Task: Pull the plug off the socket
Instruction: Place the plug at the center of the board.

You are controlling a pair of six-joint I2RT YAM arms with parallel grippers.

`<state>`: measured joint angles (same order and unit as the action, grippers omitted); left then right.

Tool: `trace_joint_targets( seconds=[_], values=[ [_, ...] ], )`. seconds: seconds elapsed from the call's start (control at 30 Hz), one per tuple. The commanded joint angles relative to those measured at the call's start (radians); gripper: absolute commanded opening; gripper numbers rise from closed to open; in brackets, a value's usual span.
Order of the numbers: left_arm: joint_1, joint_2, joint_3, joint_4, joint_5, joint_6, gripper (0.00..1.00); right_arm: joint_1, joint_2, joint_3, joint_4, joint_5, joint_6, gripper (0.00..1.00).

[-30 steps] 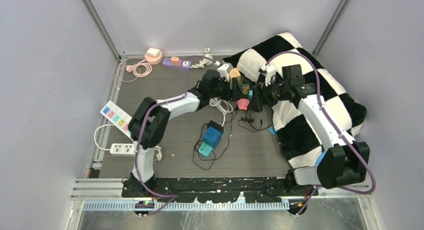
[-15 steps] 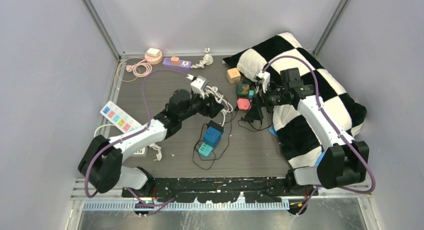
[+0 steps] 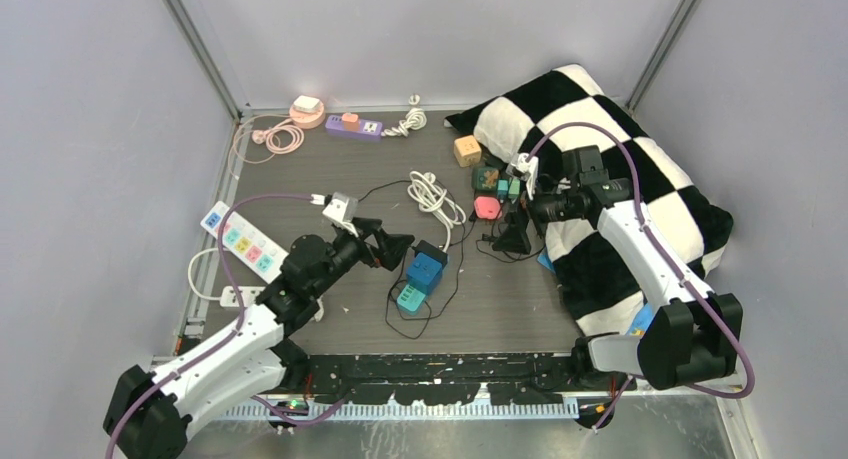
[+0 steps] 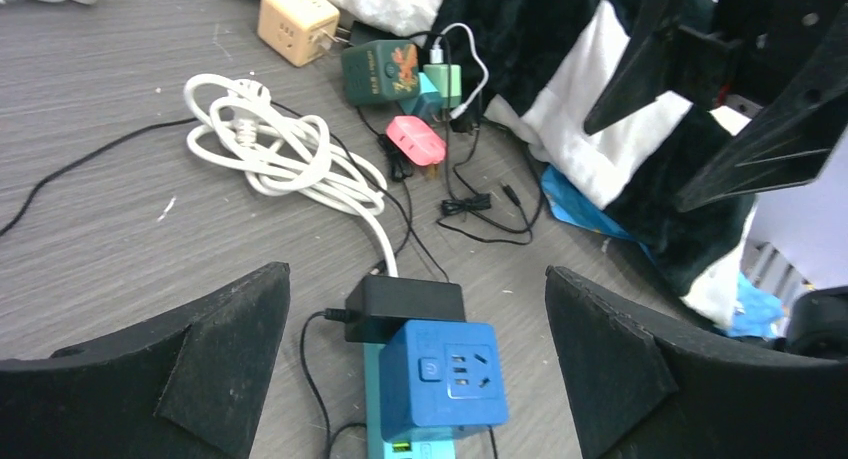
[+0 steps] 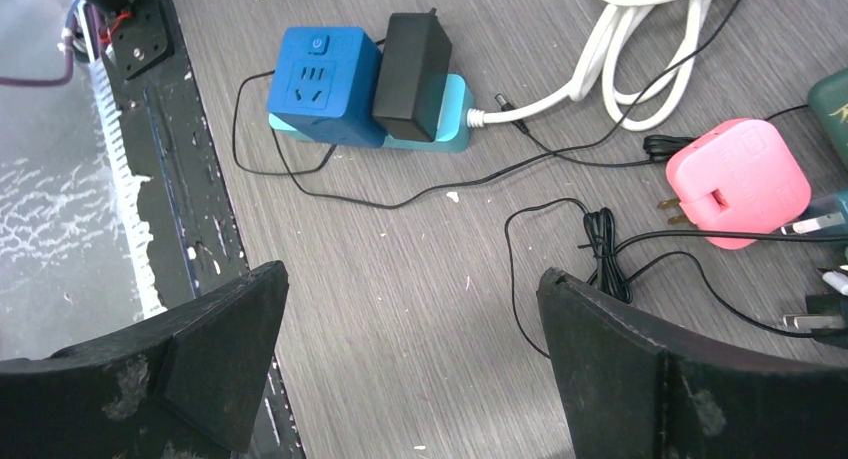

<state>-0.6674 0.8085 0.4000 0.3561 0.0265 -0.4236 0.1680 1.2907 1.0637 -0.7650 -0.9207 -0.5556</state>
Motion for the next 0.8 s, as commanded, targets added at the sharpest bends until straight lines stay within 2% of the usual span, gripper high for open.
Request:
trace_joint_targets(
  seconds=[0.0, 0.13, 0.4, 0.77],
  values=[
    [-0.001, -0.068, 0.002, -0.075, 0.068, -0.061, 0.99, -0.004, -0.021, -0.013, -0.031, -0.062, -0.116, 1.0],
    [-0.001, -0.081, 0.017, -0.142, 0.117, -0.08, 1.0, -0.004, -0.021, -0.009, -0.045, -0.067, -0.128, 1.0],
    [-0.031, 0.043, 0.105, -0.242, 0.184, -0.063, 1.0, -0.004, -0.017, -0.01, -0.061, -0.075, -0.151, 1.0],
    [-0.273, 0.208, 0.218, -0.385, -0.19, 0.118, 0.99, -0.002, -0.01, -0.008, -0.07, -0.081, -0.164, 1.0]
  ],
)
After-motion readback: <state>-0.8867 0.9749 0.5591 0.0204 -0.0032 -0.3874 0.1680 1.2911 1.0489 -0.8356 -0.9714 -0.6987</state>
